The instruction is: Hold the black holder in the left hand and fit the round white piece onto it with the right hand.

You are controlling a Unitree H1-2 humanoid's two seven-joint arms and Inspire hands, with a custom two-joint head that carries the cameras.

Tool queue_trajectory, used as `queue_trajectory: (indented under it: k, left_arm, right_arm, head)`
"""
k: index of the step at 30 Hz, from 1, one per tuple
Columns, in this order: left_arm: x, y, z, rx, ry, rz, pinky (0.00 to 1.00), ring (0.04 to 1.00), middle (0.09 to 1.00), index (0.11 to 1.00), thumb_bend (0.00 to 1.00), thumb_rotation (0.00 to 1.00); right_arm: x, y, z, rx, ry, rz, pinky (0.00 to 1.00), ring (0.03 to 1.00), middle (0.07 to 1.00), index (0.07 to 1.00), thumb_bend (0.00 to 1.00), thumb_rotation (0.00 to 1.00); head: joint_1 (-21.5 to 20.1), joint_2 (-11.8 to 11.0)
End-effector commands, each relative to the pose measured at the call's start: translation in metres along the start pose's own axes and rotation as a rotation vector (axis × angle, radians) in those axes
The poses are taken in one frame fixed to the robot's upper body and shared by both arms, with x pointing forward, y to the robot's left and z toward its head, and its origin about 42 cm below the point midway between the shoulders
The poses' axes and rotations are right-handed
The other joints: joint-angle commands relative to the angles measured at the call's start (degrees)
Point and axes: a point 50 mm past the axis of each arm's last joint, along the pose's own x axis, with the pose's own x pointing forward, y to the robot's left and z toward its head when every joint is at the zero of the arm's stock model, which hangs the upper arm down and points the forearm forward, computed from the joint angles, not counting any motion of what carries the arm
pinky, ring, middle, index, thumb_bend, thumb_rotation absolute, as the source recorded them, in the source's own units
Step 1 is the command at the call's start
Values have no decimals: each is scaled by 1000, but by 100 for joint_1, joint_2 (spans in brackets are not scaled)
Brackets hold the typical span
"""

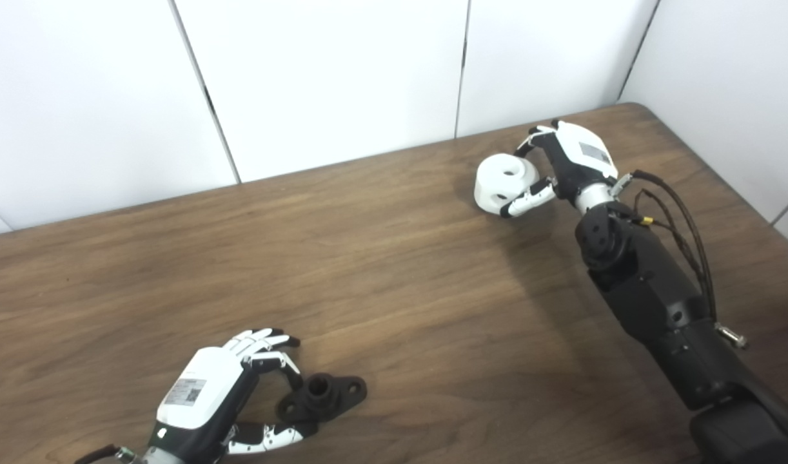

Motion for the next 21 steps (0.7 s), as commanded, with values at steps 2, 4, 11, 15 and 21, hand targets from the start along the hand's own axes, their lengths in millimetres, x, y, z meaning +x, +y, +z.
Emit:
queue_trajectory:
  k: [2, 4, 11, 15, 21]
  left_arm:
    - [-22, -15, -22, 44, 126, -133, 855, 879, 816, 491, 510, 59]
    - [-22, -16, -22, 39, 126, -133, 857, 881, 816, 491, 510, 59]
    - [-21, -17, -20, 36, 128, -132, 874, 883, 815, 491, 510, 59]
    - [-20, -18, -19, 38, 126, -131, 864, 883, 813, 491, 510, 59]
    - [-18, -20, -15, 20, 119, -129, 855, 878, 811, 491, 509, 58]
  right_arm:
    - [10, -27, 10, -11, -81, -113, 944, 966, 852, 487, 531, 138]
    - [10, -27, 10, -16, -84, -115, 939, 963, 848, 485, 525, 135]
    - [9, -27, 10, -29, -92, -110, 917, 953, 842, 484, 523, 133]
    - [5, -27, 10, -28, -103, -94, 914, 953, 845, 485, 523, 133]
    - [-14, -28, 16, 3, -148, -58, 930, 936, 842, 484, 524, 132]
  head:
    - [6, -3]
    - [14, 3]
    - [98, 15]
    - [214, 16]
    - [513, 41]
